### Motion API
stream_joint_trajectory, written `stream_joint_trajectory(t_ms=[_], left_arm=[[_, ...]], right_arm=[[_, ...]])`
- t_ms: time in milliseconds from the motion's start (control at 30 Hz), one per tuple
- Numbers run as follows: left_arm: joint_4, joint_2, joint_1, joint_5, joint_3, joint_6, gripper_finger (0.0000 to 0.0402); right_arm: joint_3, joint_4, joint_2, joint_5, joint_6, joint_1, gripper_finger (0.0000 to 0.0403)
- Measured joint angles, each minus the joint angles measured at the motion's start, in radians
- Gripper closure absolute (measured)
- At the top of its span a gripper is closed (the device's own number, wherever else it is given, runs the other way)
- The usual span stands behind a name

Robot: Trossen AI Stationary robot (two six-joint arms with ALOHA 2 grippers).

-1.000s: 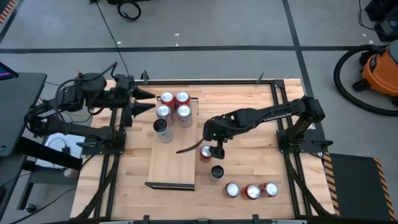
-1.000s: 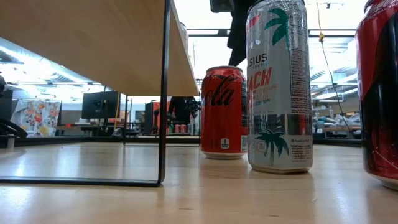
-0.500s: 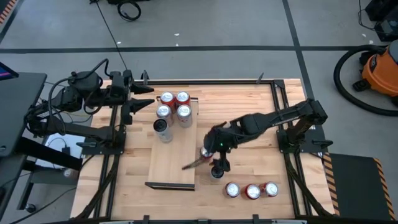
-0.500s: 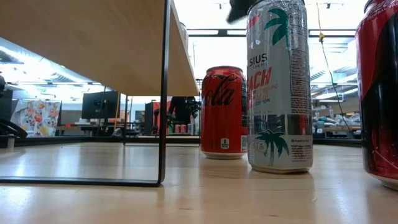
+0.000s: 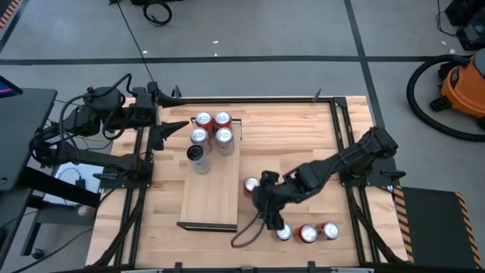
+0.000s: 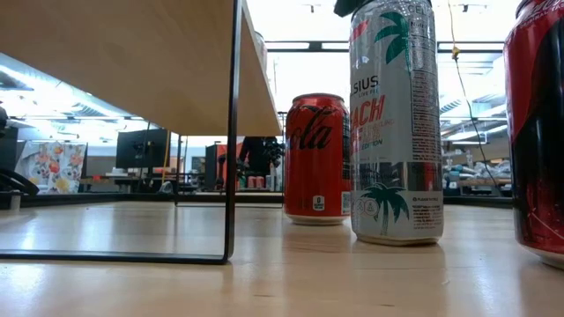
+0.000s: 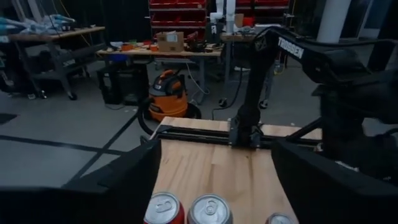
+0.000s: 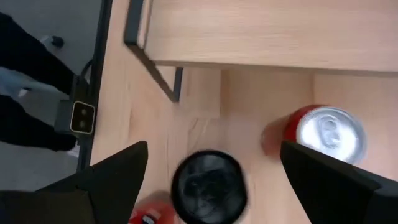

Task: Pick and place cans onto a shelf
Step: Put the white-pink soda can on the shelf aligned with the other white-pink soda can

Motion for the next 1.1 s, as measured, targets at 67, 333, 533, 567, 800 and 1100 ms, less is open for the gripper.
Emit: stream_joint_trajectory(t_ms=[67, 333, 533, 567, 800, 1100], left_arm=[[-0.012, 0.0, 0.0, 0.0, 0.0, 0.009, 0.0074], [-0.023, 0.0, 0.0, -0.011, 0.0, -0.002, 0.0076], [-0.022, 0.0, 0.0, -0.068, 0.0, -0.004, 0.0076], [-0.022, 0.0, 0.0, -0.079, 0.0, -0.004, 0.0076], [-0.022, 0.0, 0.0, -0.106, 0.0, -0.007, 0.0076], [-0.022, 0.0, 0.0, -0.14, 0.0, -0.007, 0.0076]], right_arm=[[0.0, -0.005, 0.008, 0.02, 0.002, 0.02, 0.0025], [-0.059, -0.044, 0.019, 0.075, 0.063, 0.045, 0.0025], [-0.11, 0.03, 0.019, 0.037, 0.072, 0.038, 0.0025], [-0.119, 0.047, 0.019, 0.037, 0.072, 0.038, 0.0025], [-0.189, 0.095, 0.019, 0.034, 0.081, 0.028, 0.0035], [-0.207, 0.16, 0.019, 0.022, 0.075, 0.0, 0.0106]])
